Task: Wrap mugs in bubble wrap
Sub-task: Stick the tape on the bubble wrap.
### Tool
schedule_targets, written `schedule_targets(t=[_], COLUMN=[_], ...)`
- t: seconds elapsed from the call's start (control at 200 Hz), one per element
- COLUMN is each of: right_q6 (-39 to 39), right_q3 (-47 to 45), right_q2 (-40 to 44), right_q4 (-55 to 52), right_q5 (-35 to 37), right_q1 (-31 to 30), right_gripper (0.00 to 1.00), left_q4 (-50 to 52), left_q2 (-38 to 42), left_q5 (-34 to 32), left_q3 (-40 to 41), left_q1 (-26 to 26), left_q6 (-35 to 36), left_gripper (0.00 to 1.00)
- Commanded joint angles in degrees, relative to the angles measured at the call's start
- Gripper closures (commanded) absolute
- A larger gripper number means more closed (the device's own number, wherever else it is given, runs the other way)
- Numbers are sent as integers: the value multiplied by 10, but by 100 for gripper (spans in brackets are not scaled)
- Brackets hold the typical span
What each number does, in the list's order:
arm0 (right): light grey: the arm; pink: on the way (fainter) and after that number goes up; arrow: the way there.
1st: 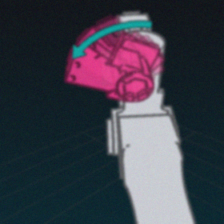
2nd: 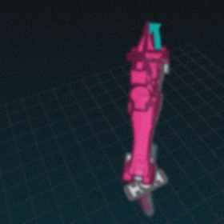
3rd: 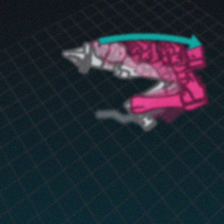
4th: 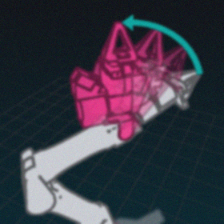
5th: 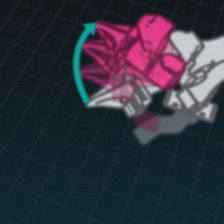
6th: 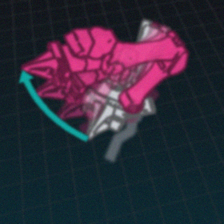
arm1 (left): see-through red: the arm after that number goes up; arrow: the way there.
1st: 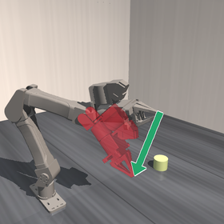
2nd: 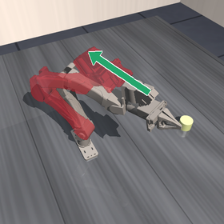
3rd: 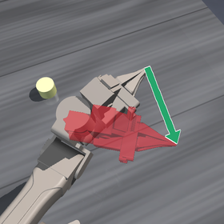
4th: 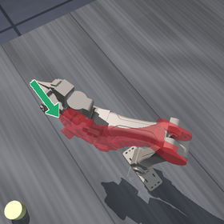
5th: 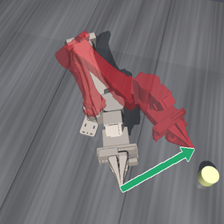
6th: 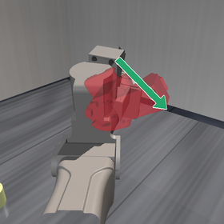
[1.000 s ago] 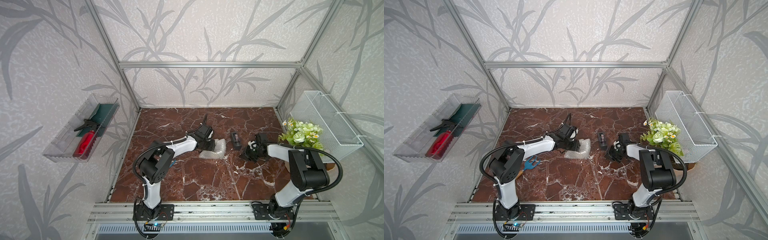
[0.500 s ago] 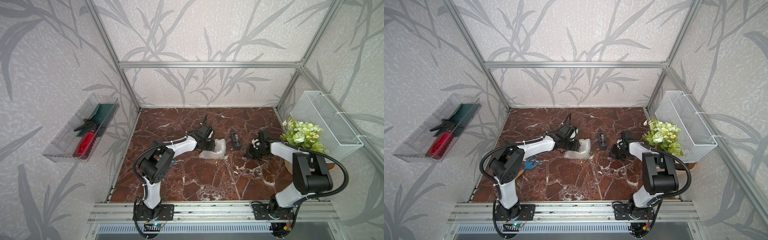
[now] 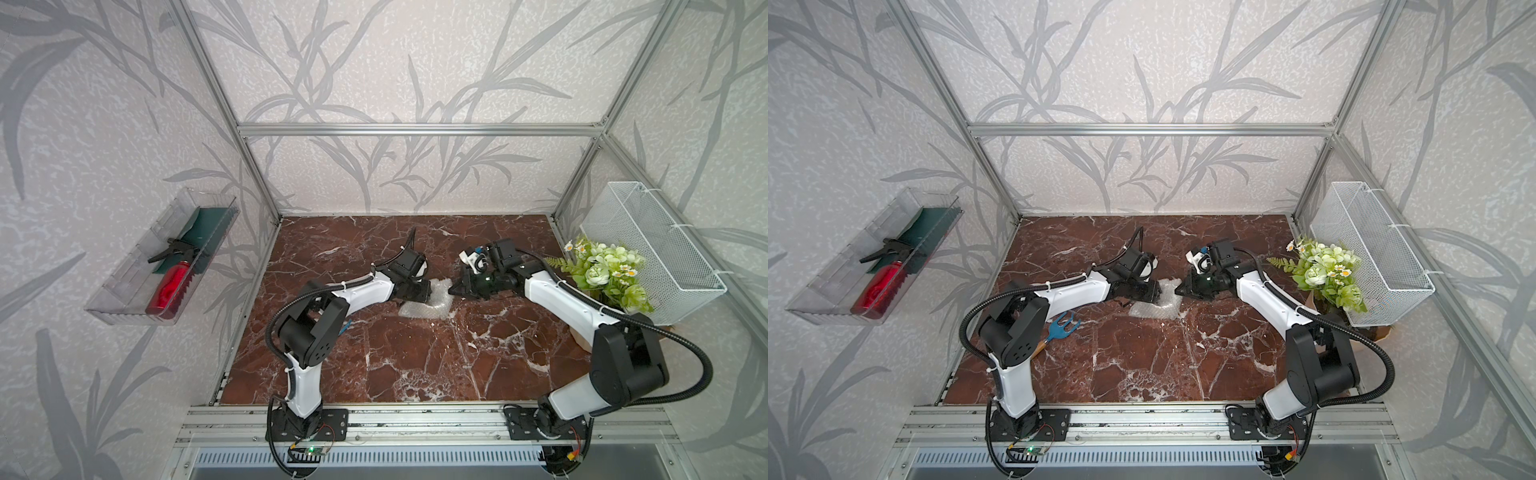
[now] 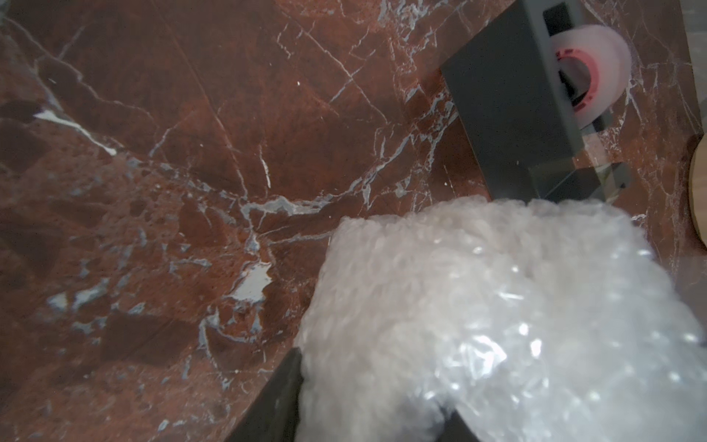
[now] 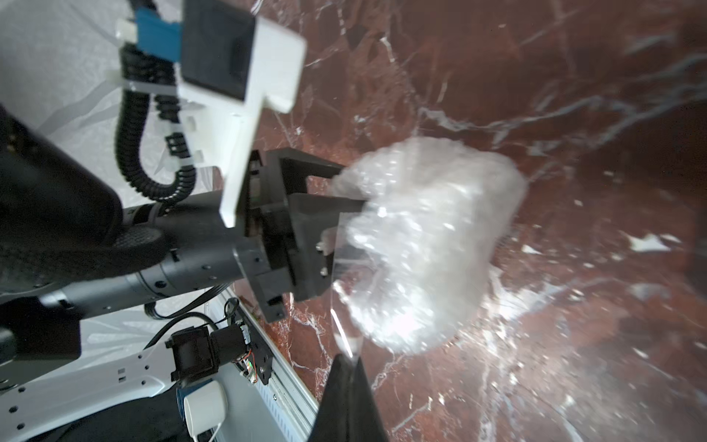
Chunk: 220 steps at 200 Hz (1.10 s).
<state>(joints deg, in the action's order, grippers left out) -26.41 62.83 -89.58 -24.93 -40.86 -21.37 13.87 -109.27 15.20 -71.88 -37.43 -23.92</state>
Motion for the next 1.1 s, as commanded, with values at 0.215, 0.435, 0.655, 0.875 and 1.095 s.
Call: schedule_targets(t=[0.215, 0.435, 0.655, 0.875, 1.095], right_q6=[25, 39, 70, 89, 102], right_q3=[17, 25, 60, 85, 95], right_q2=[-34, -44, -61, -118, -144], right_q4=[43, 48, 9, -38, -73], right_q5=[-29, -8, 28, 38, 63], right_q1=[-14, -18, -24, -27, -30], right_gripper=[100, 100, 100, 100, 100], left_q4=[16, 14, 13, 14, 15], left_q2=[-4, -3, -3, -3, -4], left_q5=[18, 18, 18, 17, 16], left_q3=[22, 24, 25, 23, 23], left_q1=[-6, -6, -6, -6, -6], left_q6=[12, 10, 10, 9, 9], left_gripper=[58, 58, 58, 58, 58])
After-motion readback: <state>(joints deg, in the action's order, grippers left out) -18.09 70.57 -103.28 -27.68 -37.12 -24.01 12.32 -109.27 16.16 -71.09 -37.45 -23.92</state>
